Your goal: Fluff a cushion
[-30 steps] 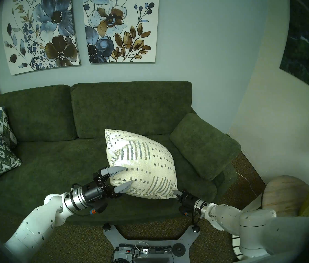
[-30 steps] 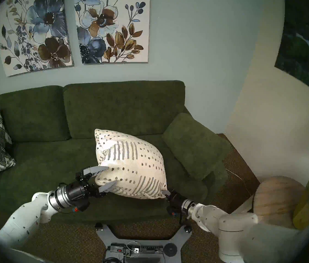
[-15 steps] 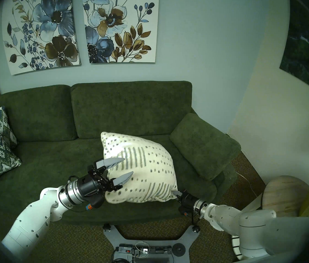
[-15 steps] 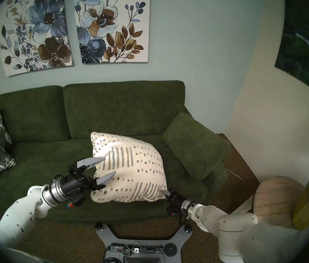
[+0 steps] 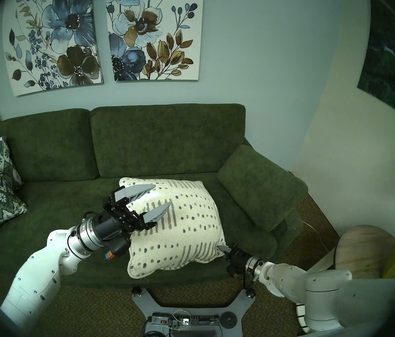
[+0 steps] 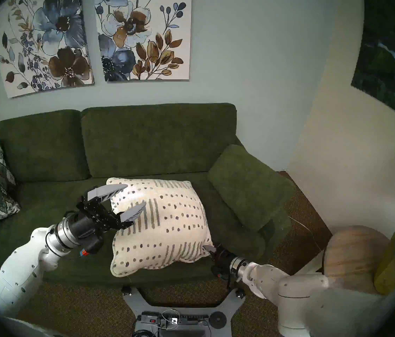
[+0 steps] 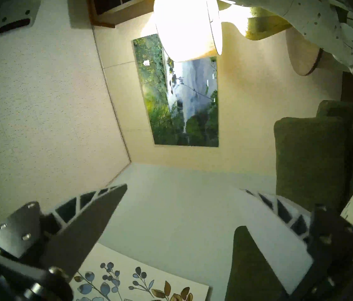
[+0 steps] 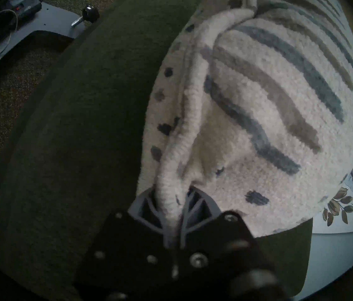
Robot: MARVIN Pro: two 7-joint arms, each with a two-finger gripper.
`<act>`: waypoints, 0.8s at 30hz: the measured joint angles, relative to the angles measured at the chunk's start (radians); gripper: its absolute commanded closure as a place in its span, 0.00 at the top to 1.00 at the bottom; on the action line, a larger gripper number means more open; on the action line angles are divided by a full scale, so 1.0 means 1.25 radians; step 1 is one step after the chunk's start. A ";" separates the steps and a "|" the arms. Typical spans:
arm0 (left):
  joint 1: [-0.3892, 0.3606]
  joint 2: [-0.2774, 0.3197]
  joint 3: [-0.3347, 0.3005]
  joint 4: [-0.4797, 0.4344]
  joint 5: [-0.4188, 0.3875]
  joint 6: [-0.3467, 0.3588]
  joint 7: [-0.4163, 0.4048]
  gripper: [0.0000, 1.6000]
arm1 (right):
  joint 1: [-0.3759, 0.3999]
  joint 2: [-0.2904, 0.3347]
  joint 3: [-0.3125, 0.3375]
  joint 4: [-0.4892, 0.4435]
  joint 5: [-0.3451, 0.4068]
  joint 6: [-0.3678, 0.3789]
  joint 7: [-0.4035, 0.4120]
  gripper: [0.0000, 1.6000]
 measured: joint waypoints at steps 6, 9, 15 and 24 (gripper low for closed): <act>-0.011 -0.018 0.015 0.065 -0.007 0.010 0.001 1.00 | -0.005 -0.001 0.002 0.000 0.005 0.000 0.000 0.39; -0.015 -0.030 0.035 0.100 -0.007 0.015 -0.001 1.00 | -0.008 -0.001 0.002 -0.001 0.006 0.000 0.000 1.00; -0.029 -0.063 0.089 0.179 -0.007 0.029 -0.016 1.00 | -0.015 0.004 0.002 -0.001 0.006 -0.006 0.005 1.00; -0.071 -0.116 0.152 0.283 -0.007 0.048 -0.047 1.00 | -0.005 0.030 0.005 -0.001 0.006 -0.038 -0.014 1.00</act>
